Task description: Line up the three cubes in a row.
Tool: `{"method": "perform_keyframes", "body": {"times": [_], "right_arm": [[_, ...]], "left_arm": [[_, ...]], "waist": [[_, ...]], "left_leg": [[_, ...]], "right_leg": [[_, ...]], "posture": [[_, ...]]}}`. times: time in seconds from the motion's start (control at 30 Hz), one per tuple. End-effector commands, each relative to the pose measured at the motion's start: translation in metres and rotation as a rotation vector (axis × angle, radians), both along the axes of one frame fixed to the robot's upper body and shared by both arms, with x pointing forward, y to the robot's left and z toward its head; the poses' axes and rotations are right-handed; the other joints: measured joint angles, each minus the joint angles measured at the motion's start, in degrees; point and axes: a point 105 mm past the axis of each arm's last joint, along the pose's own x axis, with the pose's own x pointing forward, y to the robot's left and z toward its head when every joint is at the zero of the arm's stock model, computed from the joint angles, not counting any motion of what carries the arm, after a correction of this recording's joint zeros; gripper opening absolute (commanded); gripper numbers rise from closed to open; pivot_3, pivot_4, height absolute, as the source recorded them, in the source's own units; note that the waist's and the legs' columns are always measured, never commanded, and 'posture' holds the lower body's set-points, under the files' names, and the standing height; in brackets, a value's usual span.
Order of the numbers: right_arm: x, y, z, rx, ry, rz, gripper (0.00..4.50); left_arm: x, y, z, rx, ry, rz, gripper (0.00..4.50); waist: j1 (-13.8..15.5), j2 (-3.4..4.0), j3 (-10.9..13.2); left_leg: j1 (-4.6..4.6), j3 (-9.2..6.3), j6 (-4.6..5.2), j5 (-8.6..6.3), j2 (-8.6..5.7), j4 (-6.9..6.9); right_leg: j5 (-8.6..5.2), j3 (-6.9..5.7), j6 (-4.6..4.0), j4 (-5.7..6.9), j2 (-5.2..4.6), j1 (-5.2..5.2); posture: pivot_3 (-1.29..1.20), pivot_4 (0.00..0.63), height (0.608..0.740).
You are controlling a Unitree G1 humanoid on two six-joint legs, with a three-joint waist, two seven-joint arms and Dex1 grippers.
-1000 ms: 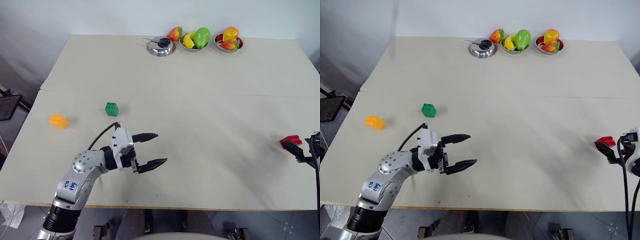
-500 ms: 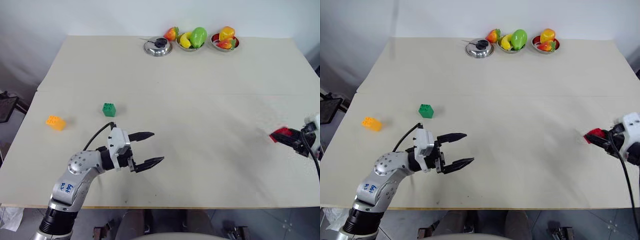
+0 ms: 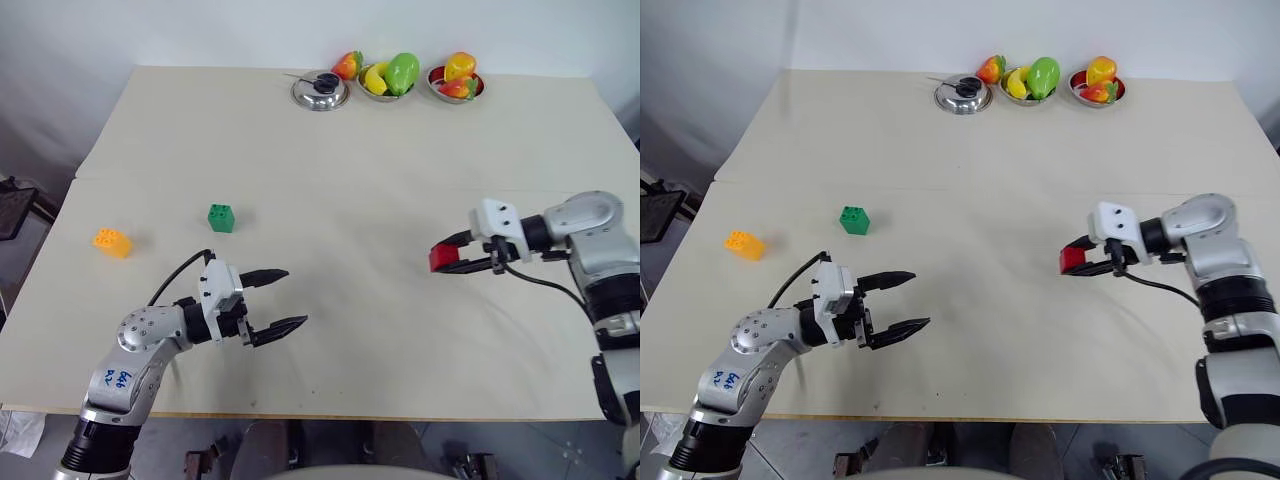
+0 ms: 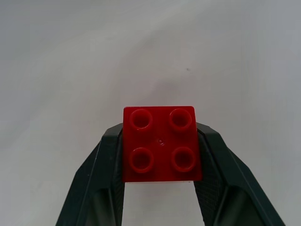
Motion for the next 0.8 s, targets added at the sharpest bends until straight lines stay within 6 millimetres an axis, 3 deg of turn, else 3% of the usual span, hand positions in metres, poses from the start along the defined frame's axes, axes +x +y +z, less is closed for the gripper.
{"method": "perform_keyframes", "body": {"times": [0.03, 0.23, 0.33, 0.5, 0.53, 0.67, 0.73, 0.8], "right_arm": [[-0.001, -0.001, 0.002, -0.019, 0.003, 0.058, 1.51], [-0.002, -0.001, -0.010, -0.018, 0.067, 0.050, 1.51], [-0.001, 0.004, -0.008, 0.001, 0.040, 0.078, 2.48], [0.003, 0.012, 0.012, 0.065, -0.069, 0.120, 4.16], [0.003, 0.012, 0.022, 0.092, -0.095, 0.124, 4.49], [-0.004, 0.017, 0.048, 0.237, -0.123, 0.140, 4.49], [-0.011, 0.019, 0.058, 0.338, -0.152, 0.156, 4.49], [-0.016, 0.020, 0.061, 0.451, -0.144, 0.129, 4.49]], "left_arm": [[-0.004, 0.003, 0.010, 0.001, -0.049, 0.007, 4.50], [-0.006, 0.009, 0.012, 0.021, -0.057, 0.018, 4.50], [-0.007, 0.012, 0.013, 0.030, -0.059, 0.021, 4.50], [-0.006, 0.018, 0.015, 0.036, -0.067, 0.048, 4.50], [-0.006, 0.024, 0.016, 0.017, -0.066, 0.077, 4.50], [-0.010, 0.054, 0.013, -0.028, -0.057, 0.225, 4.50], [-0.013, 0.077, 0.008, -0.027, -0.068, 0.345, 4.50], [-0.019, 0.112, 0.007, -0.058, -0.104, 0.537, 4.50]], "waist": [[0.0, 0.01, 0.0], [-0.1, 0.00, 0.0], [-0.2, 0.01, 0.0], [-0.8, 0.04, 0.0], [-0.9, 0.04, 0.0], [-1.4, 0.10, 0.1], [-1.5, 0.09, 0.1], [-1.4, 0.03, 0.2]], "left_leg": [[-0.01, -0.01, 0.00, 0.00, -0.01, 0.00], [0.00, -0.09, 0.01, 0.01, 0.04, 0.06], [0.04, -0.10, 0.00, 0.01, 0.06, 0.05], [0.03, -0.10, 0.00, 0.00, 0.05, 0.04], [0.03, -0.11, 0.00, 0.00, 0.06, 0.04], [0.00, -0.14, 0.00, 0.00, 0.08, 0.02], [0.01, -0.17, -0.05, -0.02, 0.12, 0.00], [0.01, -0.21, -0.08, -0.04, 0.18, 0.00]], "right_leg": [[0.00, -0.01, 0.00, 0.00, 0.00, 0.00], [0.00, -0.09, 0.00, 0.05, 0.01, 0.06], [0.00, -0.09, 0.00, 0.06, 0.01, 0.08], [0.00, -0.10, 0.00, 0.05, 0.01, 0.07], [0.00, -0.12, 0.00, 0.05, 0.01, 0.07], [0.00, -0.12, 0.00, 0.02, 0.00, 0.06], [-0.02, -0.15, -0.04, 0.00, 0.00, 0.06], [-0.04, -0.23, -0.08, -0.02, 0.02, 0.08]], "posture": [[0.00, 0.150, 0.740], [0.00, 0.150, 0.740], [0.00, 0.150, 0.740], [0.00, 0.150, 0.740], [0.00, 0.150, 0.740], [0.00, 0.150, 0.740], [0.00, 0.150, 0.740], [0.00, 0.150, 0.740]]}}
